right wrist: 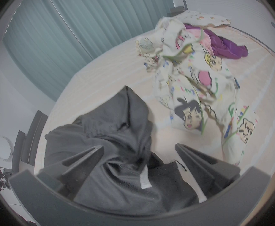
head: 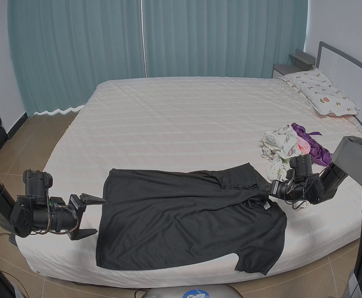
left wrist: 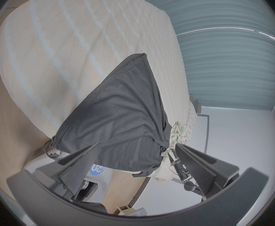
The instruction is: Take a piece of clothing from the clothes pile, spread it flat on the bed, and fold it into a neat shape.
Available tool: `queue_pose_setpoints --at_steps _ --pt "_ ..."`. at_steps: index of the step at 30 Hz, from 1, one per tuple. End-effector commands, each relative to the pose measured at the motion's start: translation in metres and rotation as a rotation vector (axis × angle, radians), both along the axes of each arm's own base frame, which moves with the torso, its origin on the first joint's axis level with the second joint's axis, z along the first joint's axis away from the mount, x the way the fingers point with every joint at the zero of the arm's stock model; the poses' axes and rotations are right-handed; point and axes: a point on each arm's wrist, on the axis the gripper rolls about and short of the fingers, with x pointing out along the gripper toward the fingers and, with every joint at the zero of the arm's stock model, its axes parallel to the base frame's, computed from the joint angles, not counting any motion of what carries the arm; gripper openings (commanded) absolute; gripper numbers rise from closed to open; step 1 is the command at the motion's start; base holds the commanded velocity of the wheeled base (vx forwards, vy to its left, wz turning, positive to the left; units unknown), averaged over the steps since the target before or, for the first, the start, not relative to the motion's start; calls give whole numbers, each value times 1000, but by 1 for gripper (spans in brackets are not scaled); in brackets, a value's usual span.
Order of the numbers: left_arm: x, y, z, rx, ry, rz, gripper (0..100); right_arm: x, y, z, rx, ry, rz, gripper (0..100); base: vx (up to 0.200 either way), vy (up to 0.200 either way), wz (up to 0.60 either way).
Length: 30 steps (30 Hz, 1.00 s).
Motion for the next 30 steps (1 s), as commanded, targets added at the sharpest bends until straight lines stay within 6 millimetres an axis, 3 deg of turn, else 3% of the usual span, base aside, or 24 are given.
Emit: queue_pose_setpoints --at_steps 1,4,8,10,11,14,18,26,30 --pt "0 0 -1 0 2 0 100 9 14 33 47 -101 6 100 0 0 0" --pt "0 0 -1 0 2 0 100 21 36 45 119 -138 -6 100 0 0 0" --pt "0 0 -1 0 2 0 100 34 60 35 179 -111 -7 100 0 0 0" --pt "1 0 0 0 0 0 100 39 68 19 183 -77 -13 100 0 0 0" --pt "1 0 0 0 0 0 100 39 68 19 183 -77 -13 100 0 0 0" --pt "1 0 -1 0 0 0 100 57 68 -9 152 -55 -49 100 0 0 0" --pt "1 0 -2 1 3 -2 100 67 59 -23 109 -40 -114 100 0 0 0" --pt "1 0 -2 3 3 -2 100 69 39 -23 103 -39 -155 100 0 0 0" --pt "1 0 -2 3 3 -2 100 68 40 -29 108 -30 -157 100 0 0 0"
